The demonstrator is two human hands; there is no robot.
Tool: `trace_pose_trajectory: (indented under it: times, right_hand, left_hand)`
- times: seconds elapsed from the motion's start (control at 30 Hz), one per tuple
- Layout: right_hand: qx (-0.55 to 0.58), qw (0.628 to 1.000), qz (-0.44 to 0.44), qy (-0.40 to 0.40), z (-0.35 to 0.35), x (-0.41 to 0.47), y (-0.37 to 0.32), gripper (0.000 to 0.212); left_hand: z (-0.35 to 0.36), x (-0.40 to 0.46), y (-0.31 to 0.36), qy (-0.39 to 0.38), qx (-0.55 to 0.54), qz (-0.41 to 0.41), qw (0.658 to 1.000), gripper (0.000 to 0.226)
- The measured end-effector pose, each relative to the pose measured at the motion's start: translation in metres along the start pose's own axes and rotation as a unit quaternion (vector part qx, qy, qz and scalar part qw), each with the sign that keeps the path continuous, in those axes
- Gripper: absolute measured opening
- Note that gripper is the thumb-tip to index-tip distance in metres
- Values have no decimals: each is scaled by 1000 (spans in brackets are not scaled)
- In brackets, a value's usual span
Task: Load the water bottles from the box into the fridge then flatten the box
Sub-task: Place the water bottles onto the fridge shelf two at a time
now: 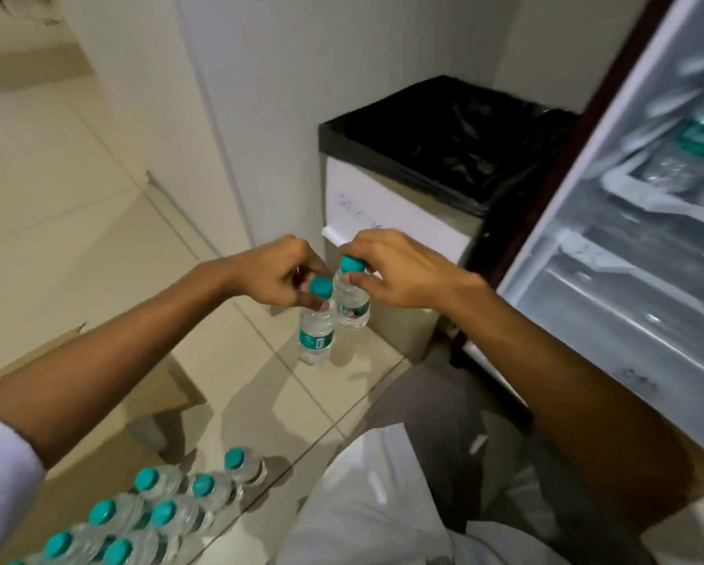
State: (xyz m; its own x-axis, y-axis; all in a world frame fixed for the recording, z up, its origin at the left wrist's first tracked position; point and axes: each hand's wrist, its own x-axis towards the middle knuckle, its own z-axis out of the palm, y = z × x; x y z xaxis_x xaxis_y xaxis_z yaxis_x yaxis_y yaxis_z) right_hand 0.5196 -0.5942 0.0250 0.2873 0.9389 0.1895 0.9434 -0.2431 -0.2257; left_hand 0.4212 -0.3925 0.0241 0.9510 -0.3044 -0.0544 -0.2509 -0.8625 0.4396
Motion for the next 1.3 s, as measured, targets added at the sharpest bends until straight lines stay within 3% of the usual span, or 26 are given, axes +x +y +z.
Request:
trace_pose_trajectory:
  times: [0.17, 0.27, 0.37, 0.53, 0.7, 0.87, 1.0, 1.17, 1.3]
  right_hand:
    - [-37, 991, 42, 119, -96, -46, 22, 35]
    - [-63, 984, 76, 150, -148, -75, 25, 33]
    - [-80, 976, 119, 163, -193, -102, 28, 33]
    - [-101, 957, 207, 175, -256, -149, 32, 29]
    - [-142, 923, 262, 244, -299, -199, 27, 28]
    - [-166, 845, 320, 394, -330, -250, 22, 30]
    - [-229, 796, 321, 459, -347, -268, 24, 28]
    - [-294, 715, 328, 542, -345, -285, 44, 23]
    - [-338, 655, 329, 590, -335, -305, 67, 15]
  left_hand:
    - [-52, 66, 62, -20, -72, 91, 993, 11]
    - [-80, 99, 102, -31, -117, 143, 982, 21]
    - [-103, 128, 142, -40, -158, 177, 971, 13]
    - [-135, 175, 205, -22, -184, 217, 958, 35]
    - [-158, 204, 265, 25, -183, 282, 942, 40]
    - [-159, 225, 304, 103, -289, 320, 896, 25]
    - [-143, 246, 337, 154, -365, 311, 864, 23]
    - [-121, 275, 371, 223, -349, 333, 847, 24]
    - [-108, 300, 388, 299, -341, 343, 822, 38]
